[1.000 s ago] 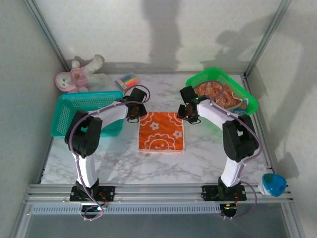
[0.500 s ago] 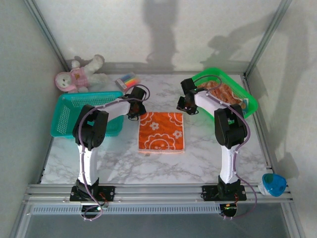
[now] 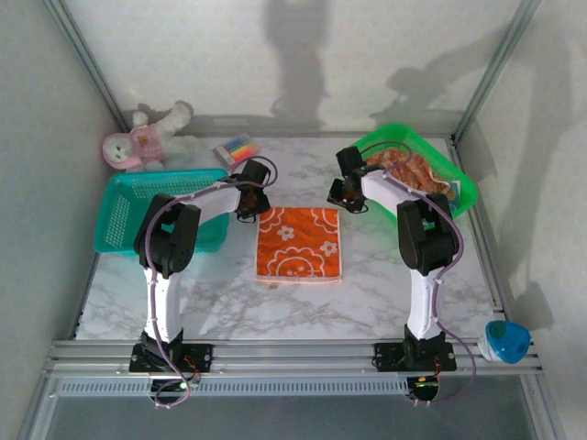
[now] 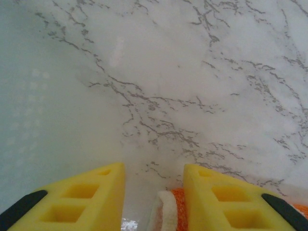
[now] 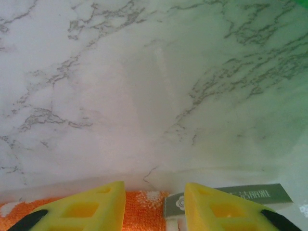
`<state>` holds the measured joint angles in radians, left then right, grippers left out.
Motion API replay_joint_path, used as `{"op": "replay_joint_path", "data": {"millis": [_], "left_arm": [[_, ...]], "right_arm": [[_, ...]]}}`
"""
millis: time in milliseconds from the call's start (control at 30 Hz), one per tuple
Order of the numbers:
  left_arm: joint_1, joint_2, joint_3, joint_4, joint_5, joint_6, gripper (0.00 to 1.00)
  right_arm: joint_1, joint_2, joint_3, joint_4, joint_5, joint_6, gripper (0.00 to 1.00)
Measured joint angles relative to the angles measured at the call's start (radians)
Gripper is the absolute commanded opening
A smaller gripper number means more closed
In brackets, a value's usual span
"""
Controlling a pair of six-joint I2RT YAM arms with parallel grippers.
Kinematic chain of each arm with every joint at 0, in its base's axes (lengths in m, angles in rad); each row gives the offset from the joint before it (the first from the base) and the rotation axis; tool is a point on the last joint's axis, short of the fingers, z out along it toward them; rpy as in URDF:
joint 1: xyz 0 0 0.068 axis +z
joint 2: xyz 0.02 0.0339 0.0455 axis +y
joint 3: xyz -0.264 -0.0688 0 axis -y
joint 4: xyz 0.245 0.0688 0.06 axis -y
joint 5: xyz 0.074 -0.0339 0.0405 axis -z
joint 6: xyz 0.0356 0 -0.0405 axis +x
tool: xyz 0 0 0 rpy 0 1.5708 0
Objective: Fold and stack the towels
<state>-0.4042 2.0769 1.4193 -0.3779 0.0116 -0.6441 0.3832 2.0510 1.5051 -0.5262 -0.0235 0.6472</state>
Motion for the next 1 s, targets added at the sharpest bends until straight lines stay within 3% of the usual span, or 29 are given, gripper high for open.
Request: {"op": "replay_joint_path", "data": {"millis": [133, 467, 633, 800, 1000], "left_arm": [[0.0, 0.0, -0.001, -0.002, -0.005, 0.01, 0.29], [-0.031, -0.002, -0.005, 0.011, 0.0, 0.016, 0.33], [-0.039, -0.002, -0.013, 0.014, -0.014, 0.014, 0.14], [-0.045, -0.004, -0.015, 0.015, -0.015, 0.016, 0.02], [-0.046, -0.008, -0.017, 0.015, -0.014, 0.021, 0.02]], "right_arm": [[0.001, -0.016, -0.008, -0.002, 0.001, 0.001, 0.37], [0.034, -0.034, -0.008, -0.037, 0.004, -0.001, 0.37], [0.064, -0.035, -0.008, -0.048, 0.004, -0.001, 0.38], [0.068, -0.035, -0.008, -0.047, 0.004, -0.002, 0.39], [0.053, -0.023, 0.024, -0.071, 0.024, -0.021, 0.39]]}}
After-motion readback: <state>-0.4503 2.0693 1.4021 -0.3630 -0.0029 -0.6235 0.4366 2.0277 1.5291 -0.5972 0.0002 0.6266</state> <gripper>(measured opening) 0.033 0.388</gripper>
